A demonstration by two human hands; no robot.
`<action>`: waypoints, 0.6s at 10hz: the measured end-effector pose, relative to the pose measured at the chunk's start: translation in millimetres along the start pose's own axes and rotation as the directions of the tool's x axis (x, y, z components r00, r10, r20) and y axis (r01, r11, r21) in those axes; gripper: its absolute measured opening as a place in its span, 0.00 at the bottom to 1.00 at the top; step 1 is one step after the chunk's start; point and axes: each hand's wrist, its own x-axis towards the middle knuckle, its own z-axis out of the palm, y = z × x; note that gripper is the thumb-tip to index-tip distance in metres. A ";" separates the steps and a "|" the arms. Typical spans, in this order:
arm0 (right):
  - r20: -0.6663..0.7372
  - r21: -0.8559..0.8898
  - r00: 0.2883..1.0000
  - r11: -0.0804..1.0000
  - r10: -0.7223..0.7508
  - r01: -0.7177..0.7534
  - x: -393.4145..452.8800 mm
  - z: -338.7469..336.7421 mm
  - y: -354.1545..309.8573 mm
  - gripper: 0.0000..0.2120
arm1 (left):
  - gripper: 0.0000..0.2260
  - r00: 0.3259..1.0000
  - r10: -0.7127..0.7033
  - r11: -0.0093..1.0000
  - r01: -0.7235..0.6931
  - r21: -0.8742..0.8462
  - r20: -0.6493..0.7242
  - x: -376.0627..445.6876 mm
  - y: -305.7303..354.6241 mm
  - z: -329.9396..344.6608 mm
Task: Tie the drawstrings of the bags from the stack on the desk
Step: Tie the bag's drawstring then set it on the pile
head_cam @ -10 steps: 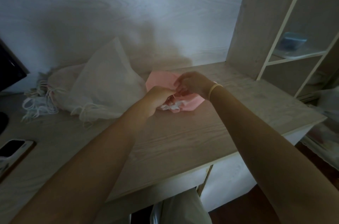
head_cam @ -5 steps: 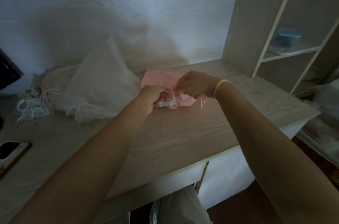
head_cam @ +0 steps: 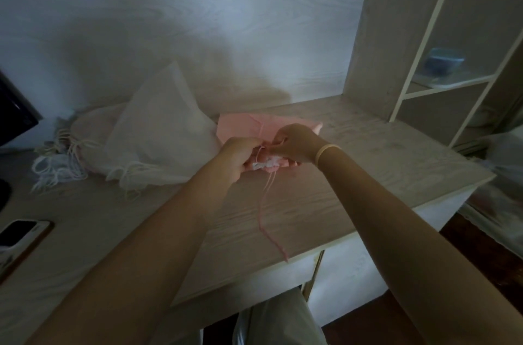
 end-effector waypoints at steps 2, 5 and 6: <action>0.040 0.023 0.995 0.996 0.086 -0.087 2.3 4.4 2.0 0.12 | 0.08 0.992 0.125 0.988 -0.124 0.090 -0.002 -0.1 -3.0 -4.3; -0.020 -0.375 0.989 0.918 -0.148 0.129 20.1 0.2 -0.8 0.10 | 0.06 0.919 0.390 0.758 -0.355 0.548 0.057 -9.2 9.6 -10.6; 0.096 -0.410 0.978 0.888 -0.184 0.208 23.2 12.9 -6.3 0.17 | 0.06 0.836 0.543 0.567 -0.433 0.700 0.077 -11.6 9.1 -15.9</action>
